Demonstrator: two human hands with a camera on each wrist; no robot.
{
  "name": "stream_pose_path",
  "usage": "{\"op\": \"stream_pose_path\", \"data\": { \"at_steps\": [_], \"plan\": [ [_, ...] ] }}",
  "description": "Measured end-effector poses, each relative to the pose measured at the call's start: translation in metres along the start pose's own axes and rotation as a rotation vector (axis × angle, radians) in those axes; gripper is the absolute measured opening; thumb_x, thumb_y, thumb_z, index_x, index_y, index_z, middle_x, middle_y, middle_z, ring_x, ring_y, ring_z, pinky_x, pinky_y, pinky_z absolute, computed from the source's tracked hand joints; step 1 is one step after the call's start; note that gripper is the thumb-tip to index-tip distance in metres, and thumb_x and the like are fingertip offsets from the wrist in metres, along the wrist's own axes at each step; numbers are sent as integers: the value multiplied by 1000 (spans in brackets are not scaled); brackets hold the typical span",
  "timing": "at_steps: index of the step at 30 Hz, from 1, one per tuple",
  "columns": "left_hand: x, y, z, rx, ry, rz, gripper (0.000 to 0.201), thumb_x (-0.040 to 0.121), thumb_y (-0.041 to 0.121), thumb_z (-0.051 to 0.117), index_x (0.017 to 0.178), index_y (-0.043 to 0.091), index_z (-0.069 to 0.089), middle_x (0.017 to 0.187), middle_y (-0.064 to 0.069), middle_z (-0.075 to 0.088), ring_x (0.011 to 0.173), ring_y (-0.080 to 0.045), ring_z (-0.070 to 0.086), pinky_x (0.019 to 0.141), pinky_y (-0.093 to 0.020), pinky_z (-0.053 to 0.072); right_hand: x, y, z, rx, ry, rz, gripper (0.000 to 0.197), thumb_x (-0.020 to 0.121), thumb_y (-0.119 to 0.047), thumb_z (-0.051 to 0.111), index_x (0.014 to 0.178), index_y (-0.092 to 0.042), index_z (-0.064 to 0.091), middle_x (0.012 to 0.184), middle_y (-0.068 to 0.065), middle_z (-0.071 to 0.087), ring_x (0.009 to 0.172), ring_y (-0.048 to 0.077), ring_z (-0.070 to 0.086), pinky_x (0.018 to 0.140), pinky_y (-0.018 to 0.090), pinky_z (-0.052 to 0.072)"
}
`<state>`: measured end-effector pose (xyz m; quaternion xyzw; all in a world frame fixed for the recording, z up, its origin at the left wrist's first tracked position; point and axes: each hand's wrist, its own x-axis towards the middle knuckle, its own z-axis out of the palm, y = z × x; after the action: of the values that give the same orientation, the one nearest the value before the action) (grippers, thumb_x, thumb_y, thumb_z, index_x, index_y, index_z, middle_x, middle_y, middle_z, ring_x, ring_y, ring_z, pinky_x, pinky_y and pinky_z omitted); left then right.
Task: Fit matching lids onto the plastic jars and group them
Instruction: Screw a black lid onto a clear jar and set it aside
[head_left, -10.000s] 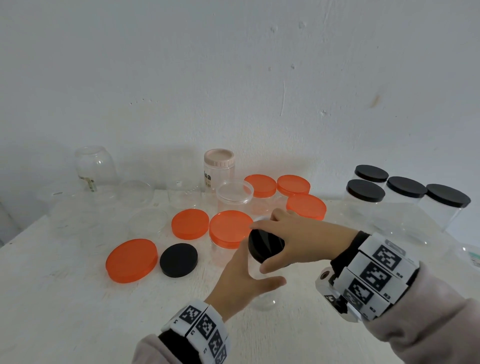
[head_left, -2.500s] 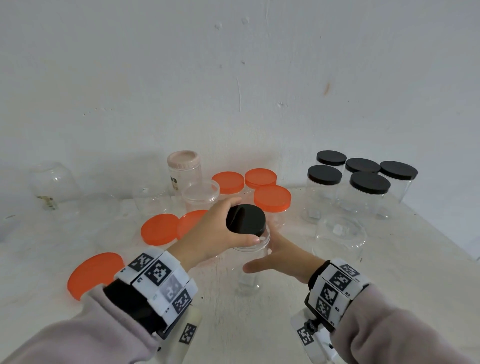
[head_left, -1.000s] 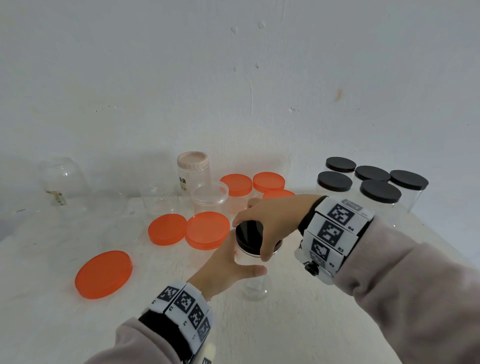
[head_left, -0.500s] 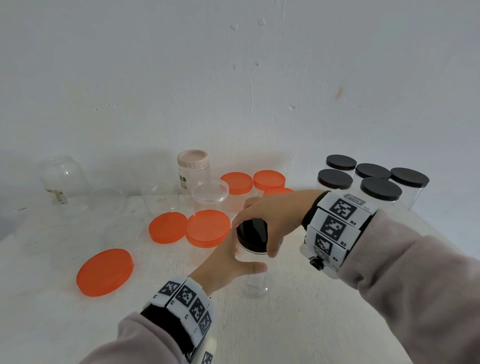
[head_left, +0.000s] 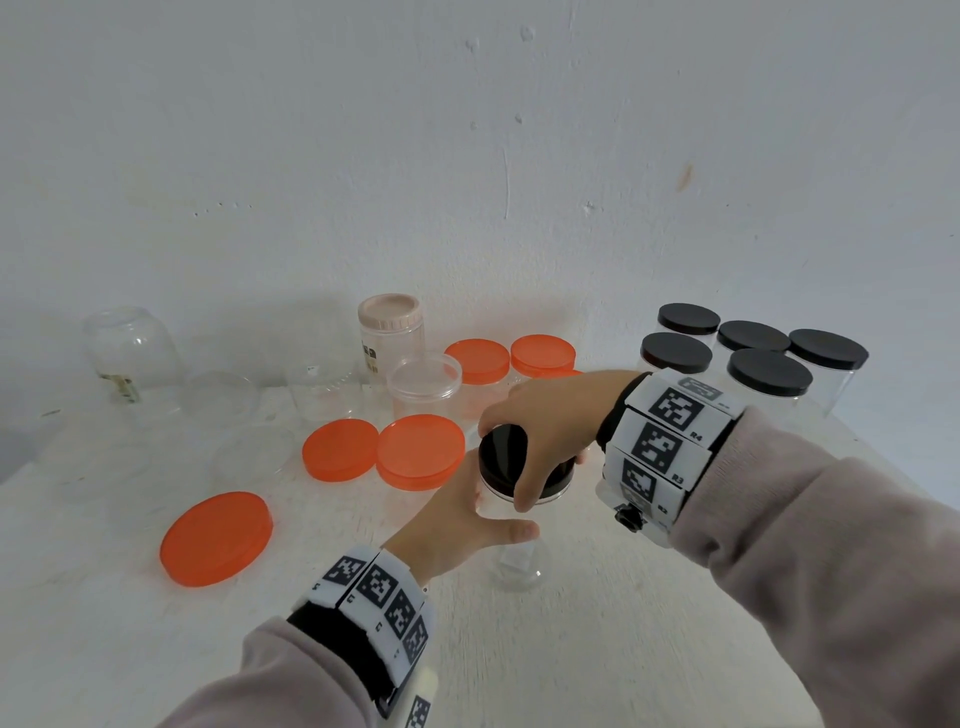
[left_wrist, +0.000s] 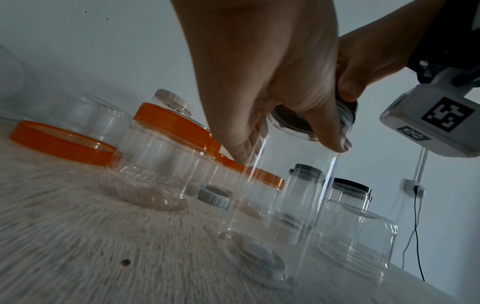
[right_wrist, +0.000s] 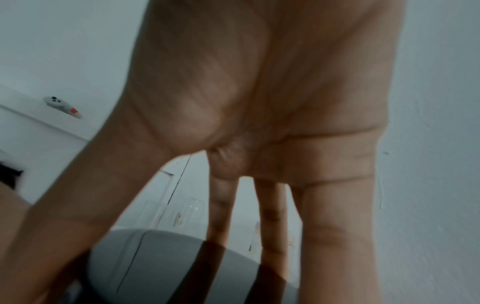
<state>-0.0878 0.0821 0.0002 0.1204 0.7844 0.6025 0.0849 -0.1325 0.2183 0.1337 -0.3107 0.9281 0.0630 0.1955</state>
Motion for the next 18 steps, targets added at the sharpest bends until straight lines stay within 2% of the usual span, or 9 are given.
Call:
{"op": "stream_pose_path", "data": {
  "at_steps": [2, 4, 6, 9, 13, 18],
  "plan": [
    [0, -1, 0, -3, 2, 6, 96, 65, 31, 84, 144, 26, 30, 142, 10, 46, 135, -9, 38, 115, -43, 28, -1, 0, -1, 0, -14, -24, 76, 69, -50, 79, 134, -36, 43, 99, -16, 41, 69, 2, 45, 56, 21, 39],
    [0, -1, 0, -5, 2, 9, 95, 69, 25, 85, 144, 28, 28, 143, 12, 44, 135, -7, 37, 116, -42, 27, -3, -1, -2, -16, -35, -48, 81, 68, -45, 81, 137, -38, 40, 111, -13, 39, 92, 7, 46, 75, 29, 48],
    [-1, 0, 0, 0, -9, 14, 95, 71, 21, 84, 145, 31, 25, 143, 15, 43, 135, -3, 35, 117, -39, 26, -4, -2, -4, -39, -55, -65, 83, 68, -38, 83, 138, -40, 39, 117, -12, 39, 109, 14, 44, 91, 40, 48],
    [-1, 0, -2, 11, -22, 23, 95, 73, 20, 83, 146, 32, 24, 141, 17, 44, 133, 0, 36, 117, -35, 27, -5, -3, -6, -59, -77, -100, 85, 67, -30, 84, 138, -40, 39, 121, -10, 41, 113, 17, 46, 93, 42, 49],
    [-1, -1, -2, 14, -30, 41, 95, 73, 23, 82, 146, 34, 22, 140, 21, 42, 131, 7, 35, 114, -25, 27, -5, -1, -5, -59, -73, -114, 84, 67, -28, 85, 138, -39, 40, 119, -11, 40, 113, 17, 46, 93, 43, 49],
    [0, -3, -4, -14, -61, 68, 96, 73, 18, 82, 145, 37, 21, 139, 25, 42, 127, 14, 35, 99, -3, 32, -5, 2, -8, -19, -114, -162, 84, 67, -18, 84, 136, -41, 43, 127, -11, 41, 117, 17, 44, 97, 44, 47]
  ]
}}
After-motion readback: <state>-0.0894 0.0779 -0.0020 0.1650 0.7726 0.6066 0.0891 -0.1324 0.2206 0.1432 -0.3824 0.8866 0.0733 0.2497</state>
